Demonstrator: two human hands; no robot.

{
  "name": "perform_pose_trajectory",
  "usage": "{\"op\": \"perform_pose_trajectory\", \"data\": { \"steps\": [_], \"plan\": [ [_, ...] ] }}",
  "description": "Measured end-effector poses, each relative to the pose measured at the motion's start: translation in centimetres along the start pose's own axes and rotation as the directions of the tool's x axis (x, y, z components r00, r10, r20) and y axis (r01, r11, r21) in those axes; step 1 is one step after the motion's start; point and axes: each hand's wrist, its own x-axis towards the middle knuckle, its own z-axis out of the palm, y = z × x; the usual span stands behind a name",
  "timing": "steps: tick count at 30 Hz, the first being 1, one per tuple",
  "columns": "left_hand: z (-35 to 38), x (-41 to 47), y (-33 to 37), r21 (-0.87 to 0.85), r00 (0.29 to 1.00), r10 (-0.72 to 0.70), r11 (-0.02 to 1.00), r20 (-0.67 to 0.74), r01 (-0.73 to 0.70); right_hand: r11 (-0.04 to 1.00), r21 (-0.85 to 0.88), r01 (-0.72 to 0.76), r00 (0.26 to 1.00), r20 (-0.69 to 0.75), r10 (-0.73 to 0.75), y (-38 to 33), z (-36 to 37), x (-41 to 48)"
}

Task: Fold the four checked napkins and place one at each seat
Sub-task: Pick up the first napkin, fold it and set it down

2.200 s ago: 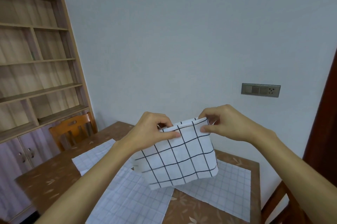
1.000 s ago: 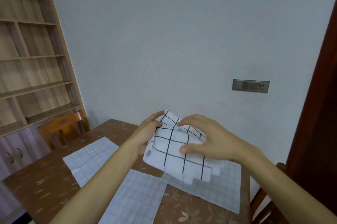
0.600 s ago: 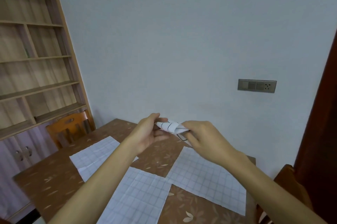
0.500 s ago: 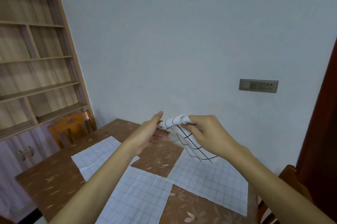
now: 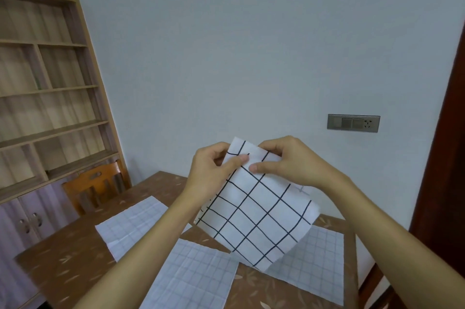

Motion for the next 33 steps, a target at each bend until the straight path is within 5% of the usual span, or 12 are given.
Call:
{"op": "perform_pose_trajectory", "data": {
  "steps": [12, 17, 22, 33],
  "plan": [
    [-1.1, 0.7, -1.0, -0.248, 0.978, -0.198, 0.953, -0.069, 0.176, 0.977, 0.163, -0.138, 0.982, -0.103, 0.156, 2.1, -2.1, -2.1],
    [-0.9, 0.5, -0.9, -0.292, 0.974, -0.205, 0.941, -0.093, 0.170, 0.939, 0.293, -0.180, 0.937, -0.239, 0.254, 2.2, -1.7, -1.9],
    [-0.7, 0.5, -0.5, -0.355, 0.965, -0.205, 0.925, -0.164, 0.136, 0.830, 0.552, -0.083, 0.951, -0.206, 0.232, 1.7, -1.2, -2.3],
    [-0.6, 0.4, 1.2, -0.338, 0.985, -0.148, 0.935, -0.092, 0.109, 0.895, 0.447, -0.004, 0.909, -0.372, 0.190, 0.9, -0.7, -2.0]
  ]
}}
